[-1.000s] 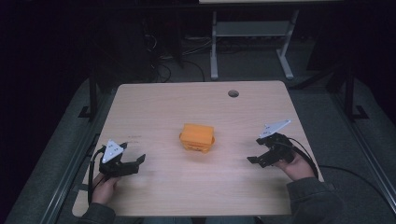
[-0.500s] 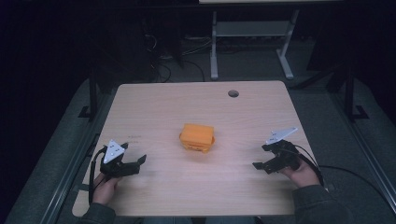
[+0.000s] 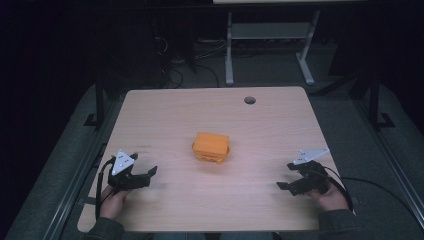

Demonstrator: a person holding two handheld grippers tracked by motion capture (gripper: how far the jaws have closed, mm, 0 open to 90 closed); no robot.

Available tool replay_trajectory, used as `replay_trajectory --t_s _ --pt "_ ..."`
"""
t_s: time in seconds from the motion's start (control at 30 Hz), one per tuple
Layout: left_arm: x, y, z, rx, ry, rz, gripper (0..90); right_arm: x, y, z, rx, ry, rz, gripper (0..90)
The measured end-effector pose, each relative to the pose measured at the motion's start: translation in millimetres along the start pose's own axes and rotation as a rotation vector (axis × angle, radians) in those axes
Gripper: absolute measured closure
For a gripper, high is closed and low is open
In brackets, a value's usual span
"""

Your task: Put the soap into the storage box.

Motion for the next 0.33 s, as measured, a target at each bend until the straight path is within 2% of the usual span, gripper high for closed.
replay_trajectory --t_s 0.27,0.33 --pt "-0.3 -2.6 -0.3 -0.003 -0.002 0.006 14.0 8.4 3.5 19.2 -0.052 -0.044 0.028 15.9" --pt "-0.3 -2.9 -0.2 0.0 -0.001 0.007 14.0 10.8 7.0 22.4 -0.047 -0.051 0.037 15.8"
Point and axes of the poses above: each handheld gripper's, and its own axes: x roughly backward along the jaws, z roughly out of its underside, y roughly to its left, the point moved 3 cm from there along -x, roughly forward along the jaws, and after that the axes turned 3 degrees about -x, right-handed, at the moved point
